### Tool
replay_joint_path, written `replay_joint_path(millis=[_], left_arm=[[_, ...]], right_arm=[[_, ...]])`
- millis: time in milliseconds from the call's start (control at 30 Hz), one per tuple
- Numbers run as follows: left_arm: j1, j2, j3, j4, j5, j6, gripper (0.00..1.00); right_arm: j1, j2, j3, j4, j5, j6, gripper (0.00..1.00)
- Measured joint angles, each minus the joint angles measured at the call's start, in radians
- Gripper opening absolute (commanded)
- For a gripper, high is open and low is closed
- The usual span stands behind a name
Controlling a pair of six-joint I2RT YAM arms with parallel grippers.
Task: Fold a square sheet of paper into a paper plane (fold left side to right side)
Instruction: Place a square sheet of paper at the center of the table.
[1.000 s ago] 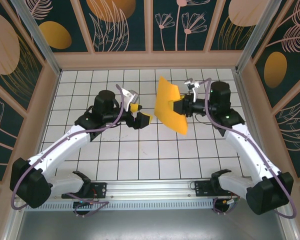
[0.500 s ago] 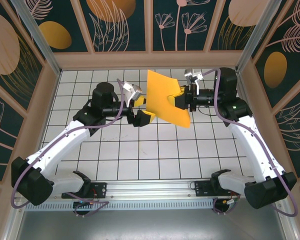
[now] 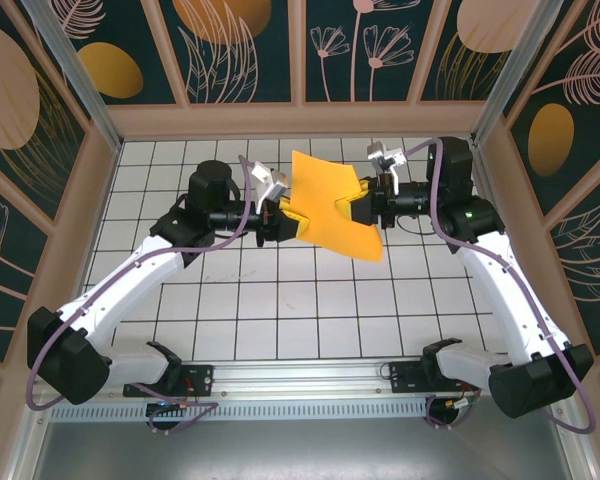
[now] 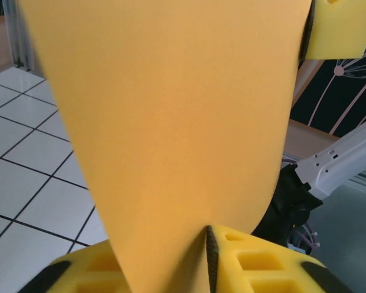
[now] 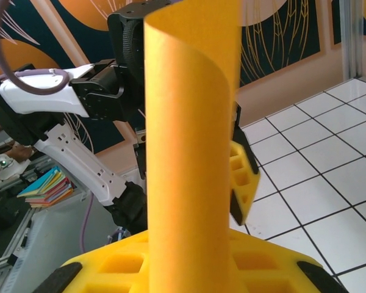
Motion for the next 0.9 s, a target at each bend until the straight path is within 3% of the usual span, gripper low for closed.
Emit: replay_joint_path(millis=[100, 167, 367, 567, 800, 900], left_arm=[[0.000, 0.000, -0.004, 0.001, -0.003, -0.007, 0.01], [0.000, 0.000, -0.018, 0.010, -0.005, -0.017, 0.00], [0.000, 0.010, -0.088, 0.026, -0.011, -0.117, 0.00], [0.000, 0.137, -0.209, 0.070, 0.024, -0.301, 0.00], [0.000, 0.250, -0.318, 0.043, -0.010, -0.389, 0.00], [0.000, 0.273, -0.318, 0.042, -0.034, -0.394, 0.00]], right_arm=[[-0.014, -0.002, -0.022, -0.002, 0.019, -0.007, 0.26], [-0.023, -0.002, -0.040, -0.006, 0.042, -0.006, 0.31], [-0.034, -0.002, -0.098, -0.019, 0.205, 0.021, 0.69], [-0.074, 0.022, -0.151, -0.034, 0.459, 0.085, 0.89], [-0.078, 0.051, -0.282, -0.032, 0.712, 0.187, 0.92], [-0.079, 0.051, -0.344, -0.013, 0.774, 0.240, 0.84]])
